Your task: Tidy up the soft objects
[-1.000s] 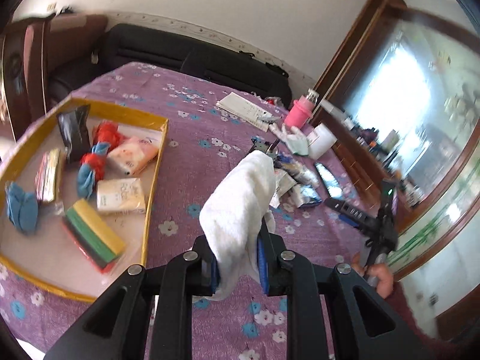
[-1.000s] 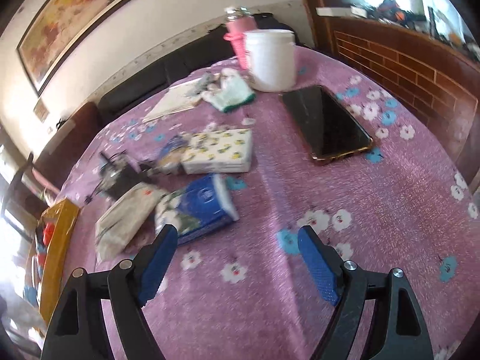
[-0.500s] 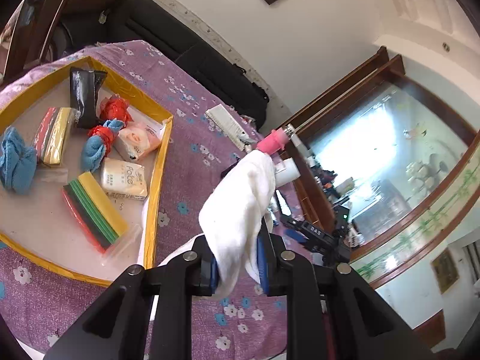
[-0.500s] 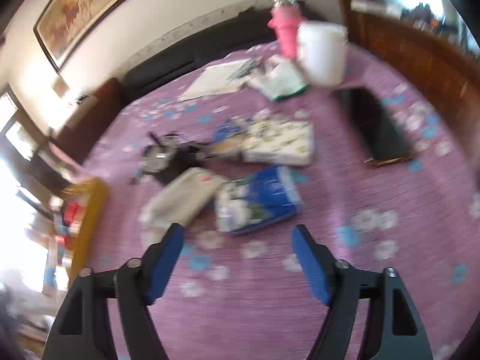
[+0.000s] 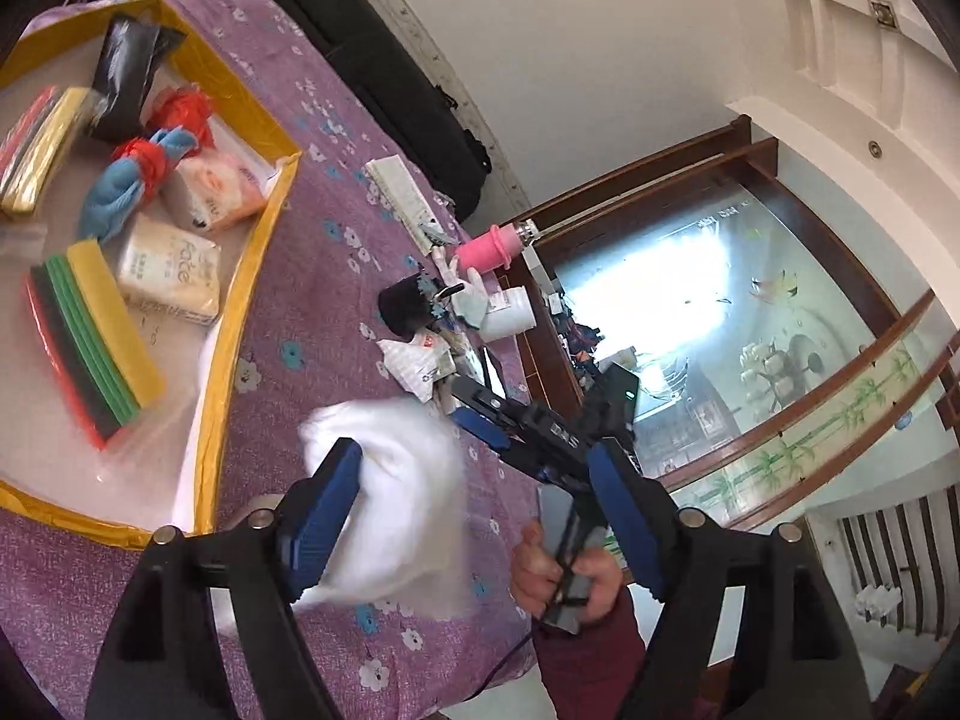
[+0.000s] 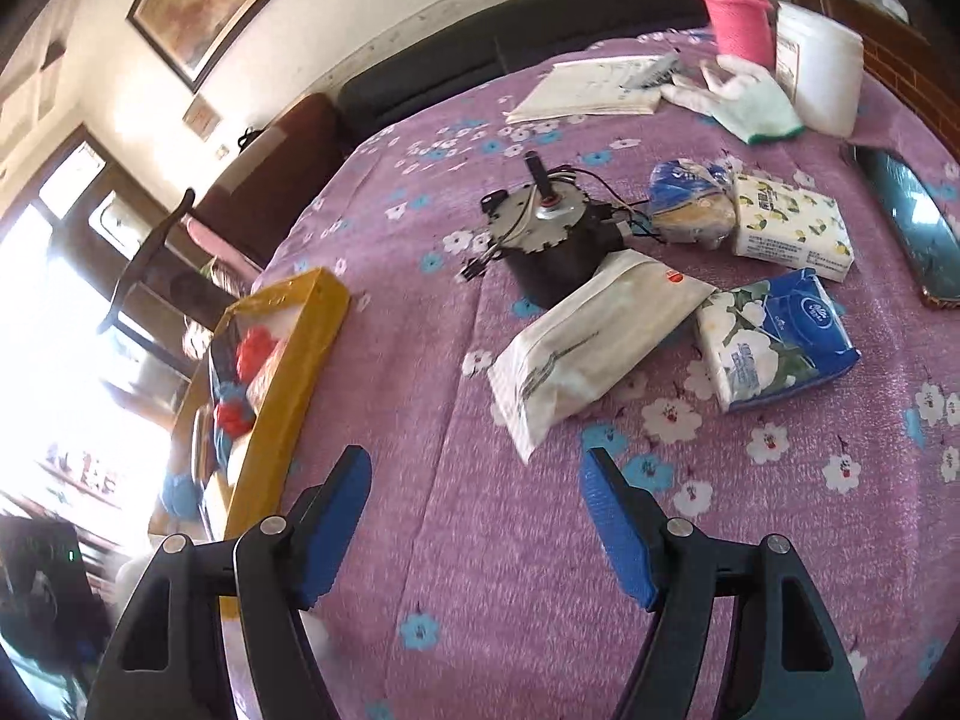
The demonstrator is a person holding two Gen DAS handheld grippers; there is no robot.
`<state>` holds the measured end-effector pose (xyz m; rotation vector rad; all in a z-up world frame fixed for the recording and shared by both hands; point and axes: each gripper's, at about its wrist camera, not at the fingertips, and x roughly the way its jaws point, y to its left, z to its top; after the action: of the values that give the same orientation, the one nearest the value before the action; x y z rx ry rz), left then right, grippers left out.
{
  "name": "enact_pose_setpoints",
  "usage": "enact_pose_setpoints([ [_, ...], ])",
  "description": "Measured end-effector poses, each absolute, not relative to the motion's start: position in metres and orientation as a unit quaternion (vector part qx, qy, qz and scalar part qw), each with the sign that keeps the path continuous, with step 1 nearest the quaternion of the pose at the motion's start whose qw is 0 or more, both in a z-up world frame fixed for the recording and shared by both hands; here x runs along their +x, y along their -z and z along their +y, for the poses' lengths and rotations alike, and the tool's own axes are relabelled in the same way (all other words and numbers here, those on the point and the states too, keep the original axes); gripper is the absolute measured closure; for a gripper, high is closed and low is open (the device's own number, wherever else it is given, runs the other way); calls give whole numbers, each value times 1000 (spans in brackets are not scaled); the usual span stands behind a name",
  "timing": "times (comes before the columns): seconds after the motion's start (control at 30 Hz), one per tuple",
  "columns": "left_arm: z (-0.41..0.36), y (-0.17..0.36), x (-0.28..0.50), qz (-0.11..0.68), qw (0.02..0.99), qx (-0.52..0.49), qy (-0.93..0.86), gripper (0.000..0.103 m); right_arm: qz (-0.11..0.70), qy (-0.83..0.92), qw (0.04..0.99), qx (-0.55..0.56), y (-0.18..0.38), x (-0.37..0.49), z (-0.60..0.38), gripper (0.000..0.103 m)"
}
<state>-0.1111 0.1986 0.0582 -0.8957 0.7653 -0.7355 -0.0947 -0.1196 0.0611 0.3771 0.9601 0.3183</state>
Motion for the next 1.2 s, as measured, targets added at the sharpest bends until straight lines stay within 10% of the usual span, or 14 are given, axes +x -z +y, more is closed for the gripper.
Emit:
enact_pose_setpoints([
  [0.67, 148, -39, -103, 429, 828, -242, 269, 38, 496, -291, 818, 11, -28, -177, -22, 26],
  [0.8, 141, -39, -106, 435, 831, -221, 266, 38, 495, -300, 815, 10, -30, -180, -17, 74],
  [1.2, 87, -19, -94, 454, 854, -119, 225, 29, 442, -197, 875, 32, -64, -217, -113, 82],
])
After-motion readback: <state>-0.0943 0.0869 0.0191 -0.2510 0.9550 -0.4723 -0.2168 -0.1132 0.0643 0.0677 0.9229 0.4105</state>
